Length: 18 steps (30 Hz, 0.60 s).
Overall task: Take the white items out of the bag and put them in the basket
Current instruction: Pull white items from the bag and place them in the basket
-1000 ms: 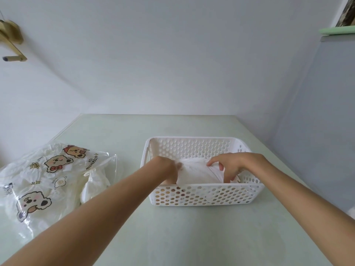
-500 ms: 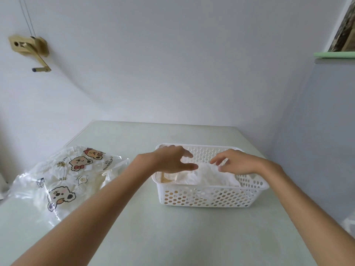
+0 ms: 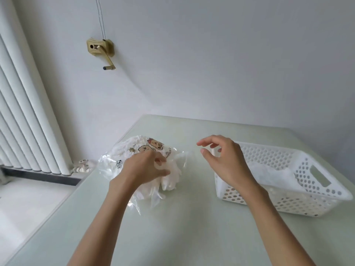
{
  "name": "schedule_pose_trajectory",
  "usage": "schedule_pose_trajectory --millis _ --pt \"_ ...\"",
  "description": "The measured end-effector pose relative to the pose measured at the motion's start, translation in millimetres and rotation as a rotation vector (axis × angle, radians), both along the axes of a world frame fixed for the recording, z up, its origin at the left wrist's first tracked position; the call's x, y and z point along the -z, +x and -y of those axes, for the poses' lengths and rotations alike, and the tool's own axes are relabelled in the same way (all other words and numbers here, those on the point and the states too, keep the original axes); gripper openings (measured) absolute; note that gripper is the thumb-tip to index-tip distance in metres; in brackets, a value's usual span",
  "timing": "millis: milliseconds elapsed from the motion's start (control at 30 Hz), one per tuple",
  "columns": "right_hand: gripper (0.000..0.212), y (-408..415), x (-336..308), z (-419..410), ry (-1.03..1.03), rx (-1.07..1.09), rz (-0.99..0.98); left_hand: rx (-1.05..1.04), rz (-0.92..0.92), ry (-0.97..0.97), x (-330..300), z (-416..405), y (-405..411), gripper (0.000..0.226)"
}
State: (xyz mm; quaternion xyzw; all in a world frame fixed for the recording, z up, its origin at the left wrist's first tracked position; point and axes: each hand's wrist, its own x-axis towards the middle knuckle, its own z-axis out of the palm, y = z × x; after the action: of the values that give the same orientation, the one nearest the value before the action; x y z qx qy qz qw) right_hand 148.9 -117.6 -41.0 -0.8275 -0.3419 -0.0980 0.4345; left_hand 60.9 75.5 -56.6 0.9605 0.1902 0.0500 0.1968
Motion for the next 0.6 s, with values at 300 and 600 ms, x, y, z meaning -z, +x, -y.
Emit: schedule_pose_trajectory --millis 300,600 --pt "0.037 -30.5 35.4 -66.6 -0.588 0.137 0.15 0.013 0.187 -0.191 0.3 -17.7 12.7 0.026" --pt "0.034 -24.4 37.6 -46.5 -0.519 0.09 0.026 0.168 0.211 -0.102 0.4 -23.1 12.6 0.047"
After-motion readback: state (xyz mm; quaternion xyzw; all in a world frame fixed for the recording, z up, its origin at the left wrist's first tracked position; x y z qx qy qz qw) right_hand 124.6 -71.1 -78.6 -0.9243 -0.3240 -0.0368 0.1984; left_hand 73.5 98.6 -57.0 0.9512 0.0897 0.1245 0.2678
